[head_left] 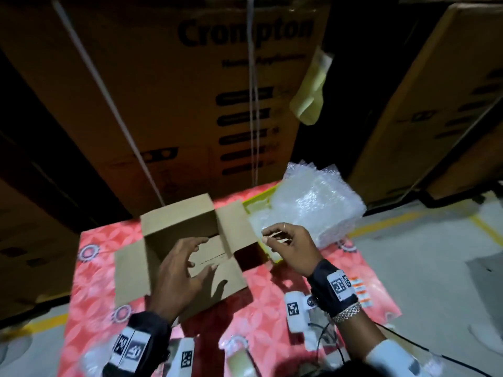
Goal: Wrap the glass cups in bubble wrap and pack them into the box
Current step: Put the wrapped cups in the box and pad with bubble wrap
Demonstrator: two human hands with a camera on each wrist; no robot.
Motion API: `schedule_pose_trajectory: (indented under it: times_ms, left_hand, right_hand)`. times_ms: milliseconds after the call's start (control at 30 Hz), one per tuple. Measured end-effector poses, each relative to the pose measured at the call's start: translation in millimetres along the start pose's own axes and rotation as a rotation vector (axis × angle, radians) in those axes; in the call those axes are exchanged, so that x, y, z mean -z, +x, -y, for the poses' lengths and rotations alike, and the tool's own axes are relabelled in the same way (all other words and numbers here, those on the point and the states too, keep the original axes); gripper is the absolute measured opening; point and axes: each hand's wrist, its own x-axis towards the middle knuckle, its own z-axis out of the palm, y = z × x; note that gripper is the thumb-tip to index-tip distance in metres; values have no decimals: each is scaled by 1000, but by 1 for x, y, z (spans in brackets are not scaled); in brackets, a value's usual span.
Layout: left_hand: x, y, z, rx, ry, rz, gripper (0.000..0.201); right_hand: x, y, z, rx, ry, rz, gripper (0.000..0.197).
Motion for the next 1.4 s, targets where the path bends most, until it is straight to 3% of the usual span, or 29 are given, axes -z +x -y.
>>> schedule_pose_trajectory:
  times_ms: [167, 300, 433, 567, 600, 667, 767, 833, 1000, 1133, 1267, 1400]
  left_hand:
    - [-65, 44, -43, -26, -4, 54, 55]
    - [-118, 77, -56, 30, -3, 114, 54]
    - [-162, 104, -68, 92, 71, 188, 52]
    - [-189, 122, -77, 141, 96, 236, 52]
    - [-194, 127, -78, 153, 100, 240, 52]
    - [-201, 135, -82, 173, 104, 251, 52]
    - [-210, 142, -82, 192, 115, 267, 50]
    - [-214, 142, -82, 203, 113, 273, 51]
    - [-216, 143, -88, 270, 4, 257, 47]
    - [-212, 146, -102, 387, -295, 216, 52]
    - [-213, 148, -121, 490, -666, 214, 70]
    - [-209, 132, -119, 642, -924, 147, 72]
  right_hand:
    - [108, 45, -36, -33, -102, -238, 5]
    - [173, 86, -83, -84, -276, -391, 16]
    - [214, 121, -115, -163, -551, -444, 42]
    - [238, 152, -143, -339, -475, -433, 78]
    - [243, 159, -149, -377, -415, -419, 75]
    - [248, 170, -156, -390, -328, -403, 51]
    - [247, 173, -154, -283, -331, -447, 13]
    - [247, 169, -146, -197, -359, -481, 14]
    - [253, 147, -98, 38, -129, -320, 13]
    - [245, 116, -38, 149, 136, -154, 11]
    - [221, 90, 12, 92, 491, 64, 6]
    - [187, 83, 27, 0, 739, 184, 3]
